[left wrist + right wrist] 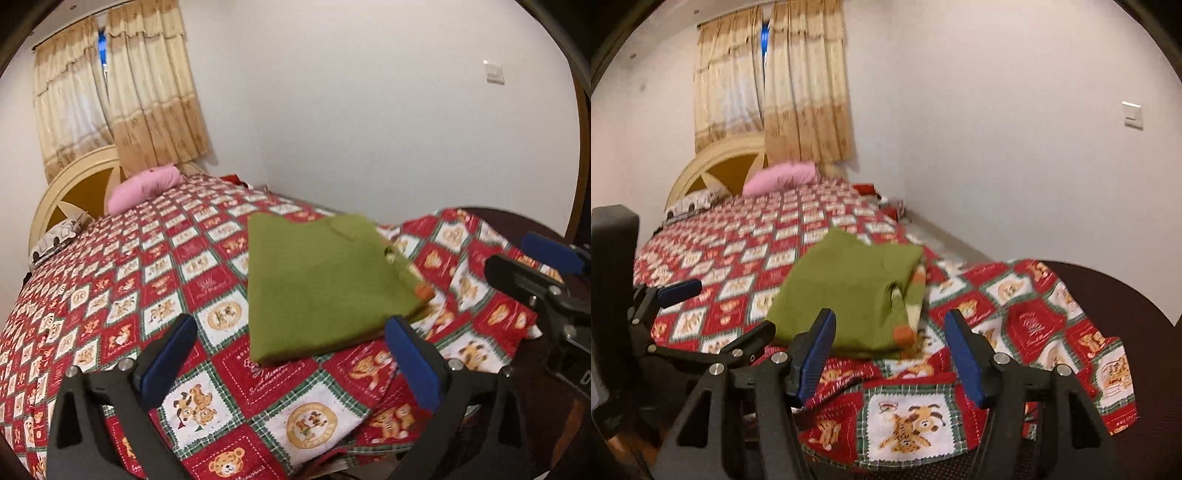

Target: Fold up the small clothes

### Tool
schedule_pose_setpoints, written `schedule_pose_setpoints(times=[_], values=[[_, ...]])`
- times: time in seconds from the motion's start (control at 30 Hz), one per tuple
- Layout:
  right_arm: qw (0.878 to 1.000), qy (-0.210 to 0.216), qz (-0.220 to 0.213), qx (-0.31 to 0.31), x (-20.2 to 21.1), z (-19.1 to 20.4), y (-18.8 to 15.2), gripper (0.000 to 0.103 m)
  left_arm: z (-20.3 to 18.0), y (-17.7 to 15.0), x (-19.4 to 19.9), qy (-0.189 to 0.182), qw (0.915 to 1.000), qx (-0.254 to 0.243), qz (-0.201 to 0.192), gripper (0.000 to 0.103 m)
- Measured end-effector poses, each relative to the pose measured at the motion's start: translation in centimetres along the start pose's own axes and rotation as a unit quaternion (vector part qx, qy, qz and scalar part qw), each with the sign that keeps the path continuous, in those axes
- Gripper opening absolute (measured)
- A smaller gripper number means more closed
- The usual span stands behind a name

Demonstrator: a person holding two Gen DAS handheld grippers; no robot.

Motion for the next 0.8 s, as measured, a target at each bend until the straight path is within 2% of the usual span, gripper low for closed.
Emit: schedule_pose_setpoints(times=[0.2, 0.33, 0.43, 0.57, 0.67, 0.8], values=[[0.999, -0.006, -0.042, -0.031, 2.2, -0.9, 1.5, 0.069, -0.3, 0.9, 1.6, 0.000, 0.9997, 0.010, -0.024, 0.103], [0.997, -0.014, -0.063, -0.036, 3.4, -1.1, 2.2, 0.069, 0.0, 1.3, 2.7, 0.004, 0.9989, 0.019, -0.042, 0.103], [0.997, -0.012, -0.068, -0.035, 3.7, -0.9, 2.5, 0.069, 0.3, 1.5, 2.8, -0.006, 0.9988, 0.033, -0.036, 0.103], [0.996, -0.013, -0.080, -0.034, 4.6, -0.4, 2.7, 0.069, 0.7, 1.5, 2.8, 0.012, 0.9986, 0.034, -0.039, 0.103], [0.995, -0.020, -0.095, -0.028, 5.3, -0.3, 3.0, 0.070, 0.8, 1.4, 2.9, 0.009, 0.9985, 0.038, -0.038, 0.103], [0.994, -0.028, -0.103, -0.029, 5.6, -0.5, 3.1, 0.076, 0.6, 1.3, 3.0, 0.002, 0.9987, 0.038, -0.035, 0.103]])
Point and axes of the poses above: each gripper's, at about its wrist camera, not at the fingertips, and x roughly against the way its jaws point, z to its left, y to its top, the point moved 6 cm from there along -x, roughly the way its jaws point, and after that the axes turned 1 degree about z, right-handed, at the moved point
